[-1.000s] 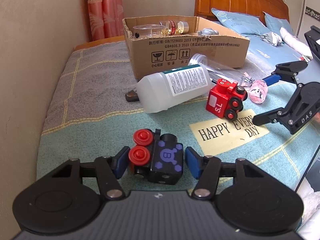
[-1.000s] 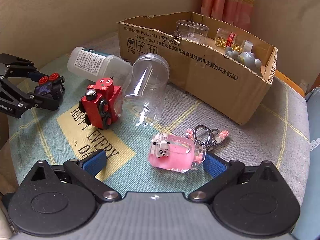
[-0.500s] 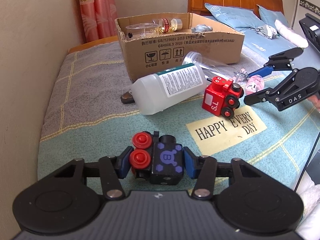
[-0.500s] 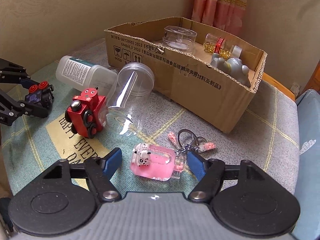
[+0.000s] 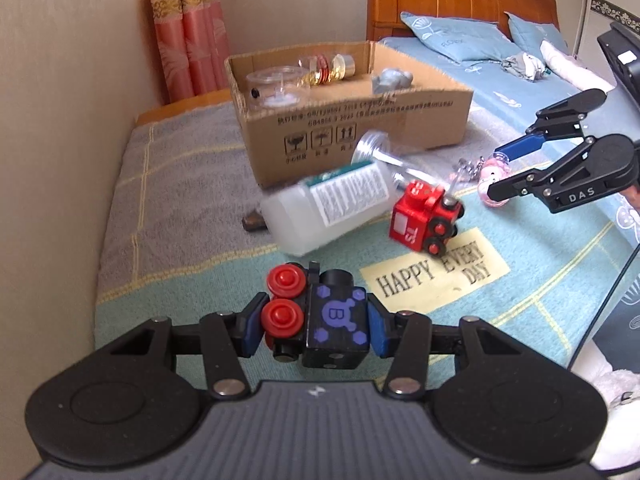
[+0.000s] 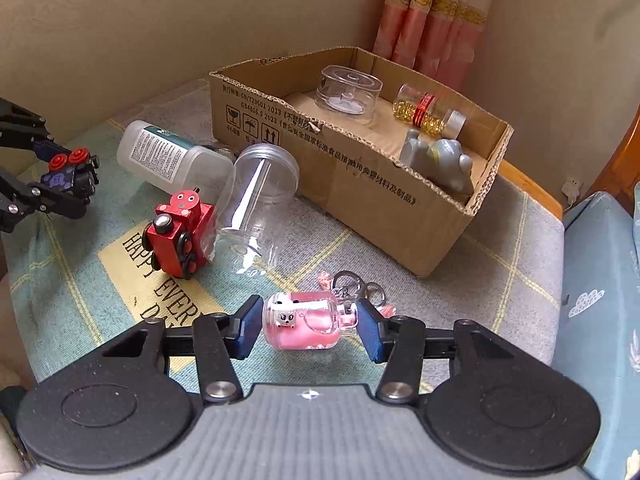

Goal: Organize rigid objects
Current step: 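Grasp the black toy train with the left tool while the right tool grasps the pink keychain bottle, then lower the train into the box with the left tool while the right tool drops the pink bottle in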

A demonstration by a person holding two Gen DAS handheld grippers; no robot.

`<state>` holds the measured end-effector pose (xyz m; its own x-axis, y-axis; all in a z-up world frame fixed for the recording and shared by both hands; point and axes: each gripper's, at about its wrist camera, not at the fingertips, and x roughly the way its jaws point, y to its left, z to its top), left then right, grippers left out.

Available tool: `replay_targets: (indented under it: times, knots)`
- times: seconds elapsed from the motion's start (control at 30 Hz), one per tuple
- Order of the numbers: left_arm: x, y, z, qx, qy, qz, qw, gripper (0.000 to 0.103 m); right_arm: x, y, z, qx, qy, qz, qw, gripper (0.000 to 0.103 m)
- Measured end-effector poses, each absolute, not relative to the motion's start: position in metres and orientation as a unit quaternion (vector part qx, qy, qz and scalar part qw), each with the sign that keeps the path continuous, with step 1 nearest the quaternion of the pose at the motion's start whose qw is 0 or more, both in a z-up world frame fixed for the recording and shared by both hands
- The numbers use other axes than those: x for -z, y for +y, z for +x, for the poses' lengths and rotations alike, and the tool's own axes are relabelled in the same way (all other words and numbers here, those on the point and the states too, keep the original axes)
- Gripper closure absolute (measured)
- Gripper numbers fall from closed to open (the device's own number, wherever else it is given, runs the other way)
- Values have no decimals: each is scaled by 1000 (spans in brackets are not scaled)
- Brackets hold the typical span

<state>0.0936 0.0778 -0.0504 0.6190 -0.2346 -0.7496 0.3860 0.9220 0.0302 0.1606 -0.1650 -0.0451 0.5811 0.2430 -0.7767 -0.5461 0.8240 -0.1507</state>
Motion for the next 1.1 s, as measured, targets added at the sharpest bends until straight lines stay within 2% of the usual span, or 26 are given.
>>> replay_targets:
  times: [0.37, 0.83, 1.1]
  knots:
    - [-5, 62, 103, 184, 358, 111, 909, 54, -1, -183, 161, -243, 380, -169, 876, 47]
    - [-53, 36, 154, 199, 301, 135, 923, 54, -92, -180, 194, -245, 289, -178, 908, 47]
    - [-62, 23, 189, 206, 294, 146, 922, 54, -91, -170, 242, -231, 306, -158, 910, 47]
